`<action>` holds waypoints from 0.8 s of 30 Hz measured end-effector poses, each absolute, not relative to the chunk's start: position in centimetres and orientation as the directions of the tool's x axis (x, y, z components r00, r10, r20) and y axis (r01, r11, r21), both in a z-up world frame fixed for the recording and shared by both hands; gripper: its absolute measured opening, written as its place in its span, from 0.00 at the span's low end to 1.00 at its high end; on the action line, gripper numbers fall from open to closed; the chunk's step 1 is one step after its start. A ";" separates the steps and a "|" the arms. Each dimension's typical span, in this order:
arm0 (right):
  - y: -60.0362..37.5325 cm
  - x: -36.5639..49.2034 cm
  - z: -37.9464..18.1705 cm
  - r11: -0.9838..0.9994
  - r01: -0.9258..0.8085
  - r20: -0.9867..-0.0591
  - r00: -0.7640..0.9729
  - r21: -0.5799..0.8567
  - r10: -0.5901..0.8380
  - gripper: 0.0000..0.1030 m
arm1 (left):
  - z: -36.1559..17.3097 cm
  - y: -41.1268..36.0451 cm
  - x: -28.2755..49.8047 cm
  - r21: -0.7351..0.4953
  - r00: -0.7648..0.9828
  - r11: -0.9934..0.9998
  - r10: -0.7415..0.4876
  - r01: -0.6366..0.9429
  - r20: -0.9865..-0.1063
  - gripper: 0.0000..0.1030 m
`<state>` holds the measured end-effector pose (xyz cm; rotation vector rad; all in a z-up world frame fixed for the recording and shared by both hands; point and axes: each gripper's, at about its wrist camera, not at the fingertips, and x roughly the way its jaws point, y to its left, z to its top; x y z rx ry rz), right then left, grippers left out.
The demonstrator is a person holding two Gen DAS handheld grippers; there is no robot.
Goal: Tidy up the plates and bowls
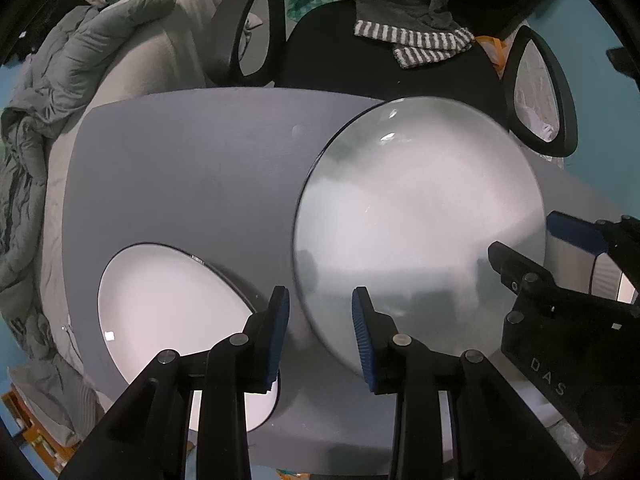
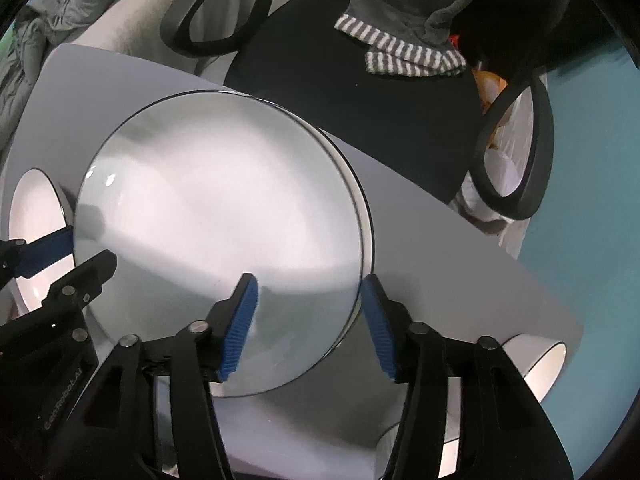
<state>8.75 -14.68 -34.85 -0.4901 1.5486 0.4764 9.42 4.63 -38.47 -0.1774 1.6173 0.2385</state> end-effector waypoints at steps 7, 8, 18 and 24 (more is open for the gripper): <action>-16.0 8.4 -34.2 0.836 -0.547 -0.999 -0.035 0.030 0.013 0.59 | -37.3 4.5 8.2 0.081 -0.049 0.959 0.071 -0.271 -0.996 0.33; -16.1 8.3 -33.9 0.838 -0.544 -0.999 -0.035 0.037 0.022 0.59 | -37.1 4.7 7.9 0.075 -0.046 0.959 0.064 -0.275 -0.997 0.41; -17.3 5.5 -30.7 0.851 -0.514 -0.994 -0.039 0.108 0.103 0.59 | -34.5 7.4 3.6 0.037 -0.042 0.981 0.030 -0.189 -0.999 0.59; -16.7 3.1 -29.0 0.870 -0.451 -0.980 -0.069 0.199 0.188 0.59 | -33.0 12.2 0.8 0.040 -0.009 0.991 0.039 -0.126 -0.999 0.67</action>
